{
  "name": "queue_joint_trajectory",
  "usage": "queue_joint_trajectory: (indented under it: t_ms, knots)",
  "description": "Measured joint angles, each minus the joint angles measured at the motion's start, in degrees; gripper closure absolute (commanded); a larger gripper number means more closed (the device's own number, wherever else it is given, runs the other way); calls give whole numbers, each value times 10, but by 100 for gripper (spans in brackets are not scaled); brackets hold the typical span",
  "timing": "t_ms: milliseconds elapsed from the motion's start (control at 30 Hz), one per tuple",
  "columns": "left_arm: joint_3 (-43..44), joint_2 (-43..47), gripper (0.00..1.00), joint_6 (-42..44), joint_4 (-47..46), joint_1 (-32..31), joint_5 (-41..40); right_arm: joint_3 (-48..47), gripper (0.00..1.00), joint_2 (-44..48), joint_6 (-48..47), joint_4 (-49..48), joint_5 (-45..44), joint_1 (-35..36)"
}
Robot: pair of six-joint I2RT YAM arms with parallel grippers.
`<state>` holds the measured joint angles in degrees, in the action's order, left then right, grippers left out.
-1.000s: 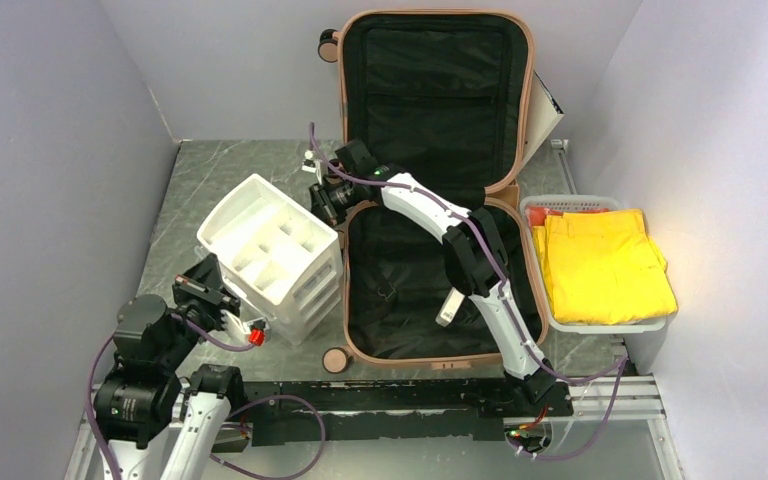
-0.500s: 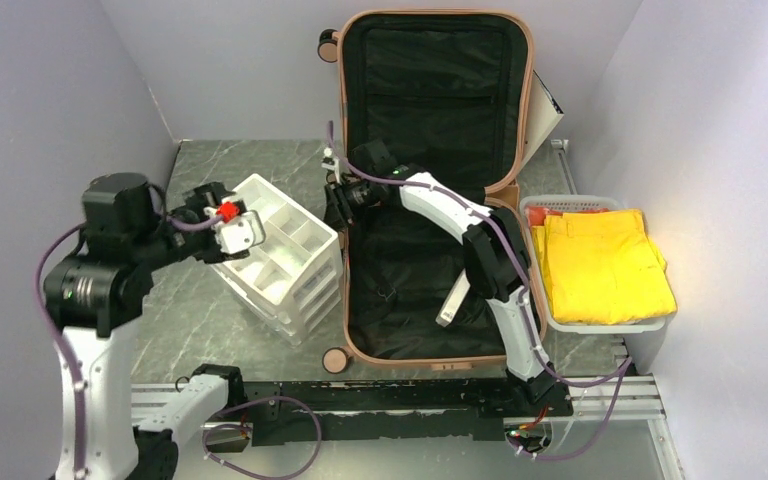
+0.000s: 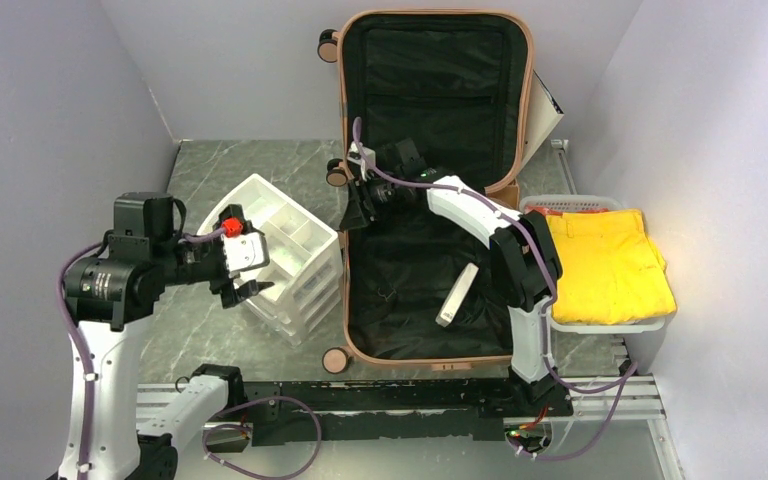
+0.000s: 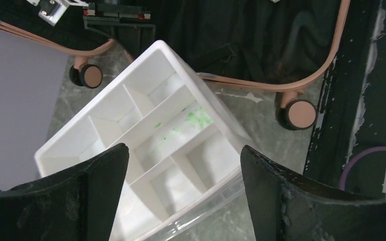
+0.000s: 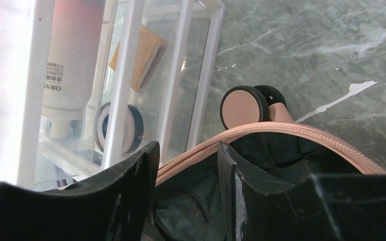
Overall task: Open, take out, and arrange the luggage
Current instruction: Adjust the storage box at the center of the board.
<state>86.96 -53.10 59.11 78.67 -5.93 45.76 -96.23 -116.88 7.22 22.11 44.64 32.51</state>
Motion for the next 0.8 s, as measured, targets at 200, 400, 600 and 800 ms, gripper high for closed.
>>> queue_joint_trajectory:
  t_ms: [200, 400, 600, 800]
  knots:
    - [-47, -16, 24, -73, -54, 0, 28, 29, 49, 16, -14, -11, -19, 4]
    - [-64, -60, 33, -171, -119, -1, 37, 30, 49, 16, -24, -13, -43, 4]
    - [-89, -64, 29, -273, -213, -7, -59, 32, 49, 16, -26, -22, -48, 4]
    - [-93, -67, 32, -315, -257, -6, -167, 33, 49, 16, -31, -23, -51, 4]
